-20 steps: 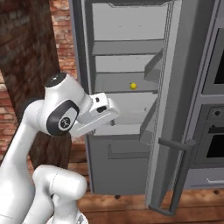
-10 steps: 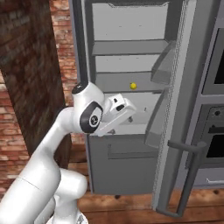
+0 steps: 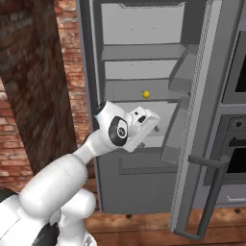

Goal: Retrieve a lemon from the fridge and place it on the cutting board with the fish.

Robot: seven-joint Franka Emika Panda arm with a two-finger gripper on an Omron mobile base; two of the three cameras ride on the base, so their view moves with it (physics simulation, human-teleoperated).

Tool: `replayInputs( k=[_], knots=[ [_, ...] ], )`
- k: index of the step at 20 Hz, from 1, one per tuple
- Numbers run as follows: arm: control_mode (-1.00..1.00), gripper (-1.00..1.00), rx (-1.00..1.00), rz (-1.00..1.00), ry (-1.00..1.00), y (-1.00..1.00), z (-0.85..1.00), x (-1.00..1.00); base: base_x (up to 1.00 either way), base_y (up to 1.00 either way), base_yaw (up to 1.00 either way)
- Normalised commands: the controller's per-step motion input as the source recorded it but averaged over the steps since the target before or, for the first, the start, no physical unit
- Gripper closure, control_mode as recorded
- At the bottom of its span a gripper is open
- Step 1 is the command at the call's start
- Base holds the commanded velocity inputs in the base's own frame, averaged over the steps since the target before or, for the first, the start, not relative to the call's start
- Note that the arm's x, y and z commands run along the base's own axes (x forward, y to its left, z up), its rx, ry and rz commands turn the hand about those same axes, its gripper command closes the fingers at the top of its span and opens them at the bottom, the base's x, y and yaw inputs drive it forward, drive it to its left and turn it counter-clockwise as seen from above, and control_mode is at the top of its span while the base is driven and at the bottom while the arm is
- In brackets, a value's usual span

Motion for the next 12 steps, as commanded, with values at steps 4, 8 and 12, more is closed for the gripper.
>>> replayInputs(
  k=[4,8,12],
  knots=[
    [-1.00,-1.00,-0.16,-0.04,0.05,-0.84,-0.16,0.55,0.00,0.00,0.00],
    [-1.00,-1.00,-0.16,-0.04,0.04,-0.76,-0.19,0.51,0.00,0.00,0.00],
    [-1.00,-1.00,-0.17,-0.04,0.05,-0.78,-0.16,0.49,0.00,0.00,0.00]
  ],
)
